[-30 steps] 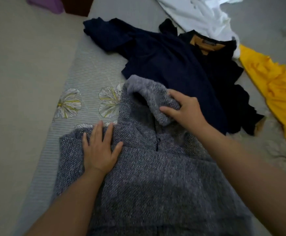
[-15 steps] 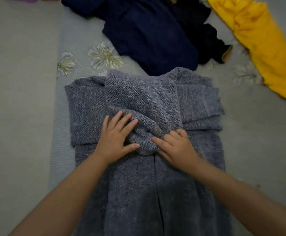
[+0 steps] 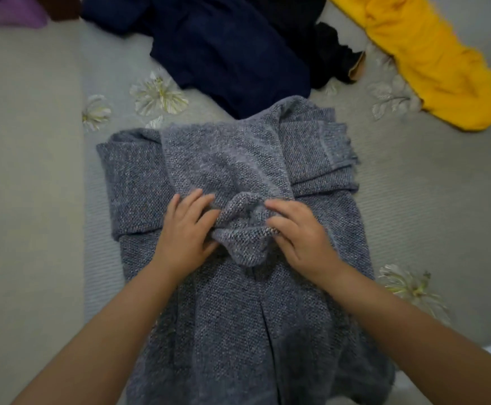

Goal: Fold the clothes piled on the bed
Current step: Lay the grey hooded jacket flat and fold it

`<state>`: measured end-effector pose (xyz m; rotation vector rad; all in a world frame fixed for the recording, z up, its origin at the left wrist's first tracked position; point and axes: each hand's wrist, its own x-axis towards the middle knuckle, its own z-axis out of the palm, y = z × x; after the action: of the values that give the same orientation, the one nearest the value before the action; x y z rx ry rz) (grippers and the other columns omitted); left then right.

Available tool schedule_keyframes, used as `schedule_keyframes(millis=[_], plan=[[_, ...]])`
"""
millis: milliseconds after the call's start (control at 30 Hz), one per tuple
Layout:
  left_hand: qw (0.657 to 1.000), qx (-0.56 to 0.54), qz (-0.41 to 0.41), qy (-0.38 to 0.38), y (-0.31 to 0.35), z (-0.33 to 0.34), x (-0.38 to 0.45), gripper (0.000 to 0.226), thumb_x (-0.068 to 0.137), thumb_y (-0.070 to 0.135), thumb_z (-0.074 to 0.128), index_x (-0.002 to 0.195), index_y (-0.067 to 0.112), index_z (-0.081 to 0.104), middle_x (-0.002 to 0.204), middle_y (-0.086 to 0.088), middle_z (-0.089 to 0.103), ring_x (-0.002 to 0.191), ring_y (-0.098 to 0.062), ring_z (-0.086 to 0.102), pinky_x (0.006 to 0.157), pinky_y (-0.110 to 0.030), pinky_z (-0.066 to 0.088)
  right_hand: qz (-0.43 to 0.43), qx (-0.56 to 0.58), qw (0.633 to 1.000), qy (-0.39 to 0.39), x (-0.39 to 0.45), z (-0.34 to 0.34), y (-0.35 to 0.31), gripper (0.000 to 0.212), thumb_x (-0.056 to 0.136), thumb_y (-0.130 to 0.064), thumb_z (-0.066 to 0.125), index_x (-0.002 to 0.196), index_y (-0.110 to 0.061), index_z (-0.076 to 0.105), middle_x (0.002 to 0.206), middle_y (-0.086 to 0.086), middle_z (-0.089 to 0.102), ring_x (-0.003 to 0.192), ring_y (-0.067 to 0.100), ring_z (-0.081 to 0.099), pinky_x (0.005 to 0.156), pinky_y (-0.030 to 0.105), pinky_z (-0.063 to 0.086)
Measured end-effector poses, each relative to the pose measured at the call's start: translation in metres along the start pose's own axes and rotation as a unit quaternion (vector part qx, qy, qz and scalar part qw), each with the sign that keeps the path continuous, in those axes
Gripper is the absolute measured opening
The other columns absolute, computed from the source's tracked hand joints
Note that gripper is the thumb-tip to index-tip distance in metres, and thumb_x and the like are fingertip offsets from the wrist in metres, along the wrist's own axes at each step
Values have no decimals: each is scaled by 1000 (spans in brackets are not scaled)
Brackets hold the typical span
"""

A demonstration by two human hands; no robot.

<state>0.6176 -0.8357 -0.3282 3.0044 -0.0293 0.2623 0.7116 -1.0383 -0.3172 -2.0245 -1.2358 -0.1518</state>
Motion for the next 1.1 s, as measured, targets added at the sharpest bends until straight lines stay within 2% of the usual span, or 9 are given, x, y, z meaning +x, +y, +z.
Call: schedule_keyframes(millis=[100,167,333,467,633,700,767,933,1100], plan=[[999,4,11,-41,5,-8,9,53,32,5,88,62,17,46,55,-5,55,52,-25,58,68,-50,55,-58,-64,994,-64,-5,-2,0,20,100,-23,29,98,-13,45,107,16,66,97,25,54,82,38,47],[997,-14,10,-74,5,-16,19,69,30,-3,84,63,24,29,45,1,41,39,-21,47,39,-19,33,-25,-63,983,-170,-3,-9,2,22,91,-27,44,109,-16,49,120,13,60,107,28,56,88,45,48],[992,20,78,-99,-8,-27,30,44,49,-1,65,79,19,40,66,0,48,57,-18,48,56,-21,26,151,-40,889,-430,21,-20,13,125,50,-96,19,147,-20,1,155,-4,-1,141,15,-9,112,40,-13],[929,37,53,-366,-9,-45,38,69,79,42,64,132,18,29,126,0,34,116,-18,31,87,-30,23,99,-179,862,-463,29,8,16,85,77,-58,60,141,-13,28,155,0,-4,142,20,-15,109,46,-17],[911,73,-5,-405,-17,-50,40,79,71,67,58,130,20,34,130,4,42,119,-16,35,98,-31,24,39,-153,898,-412,55,12,27,28,83,-11,61,110,-3,60,121,13,58,128,24,40,116,36,7],[922,116,-29,-367,-18,-46,47,51,80,52,60,116,19,46,116,2,54,110,-19,46,91,-31,31,-34,-170,923,-344,72,8,26,16,73,2,59,89,-2,60,82,14,65,81,24,62,76,26,49],[965,138,-9,-224,-24,-49,61,32,68,25,76,90,13,56,86,-5,63,84,-22,59,73,-28,42,-106,-163,956,-221,93,2,30,17,54,3,64,66,-6,55,52,6,54,42,19,52,38,14,33],[984,57,88,146,-62,-56,84,25,64,2,58,75,12,38,56,-12,51,63,-20,31,55,-29,20,-200,-214,956,-11,135,-20,43,30,71,6,55,71,-14,33,56,7,45,49,19,39,52,23,22],[983,15,181,12,-36,0,12,18,80,20,46,98,18,46,103,-11,59,93,-26,44,66,-38,54,-210,-235,933,-175,40,-3,56,22,73,-14,66,77,-12,44,112,16,59,108,32,51,87,45,42]])
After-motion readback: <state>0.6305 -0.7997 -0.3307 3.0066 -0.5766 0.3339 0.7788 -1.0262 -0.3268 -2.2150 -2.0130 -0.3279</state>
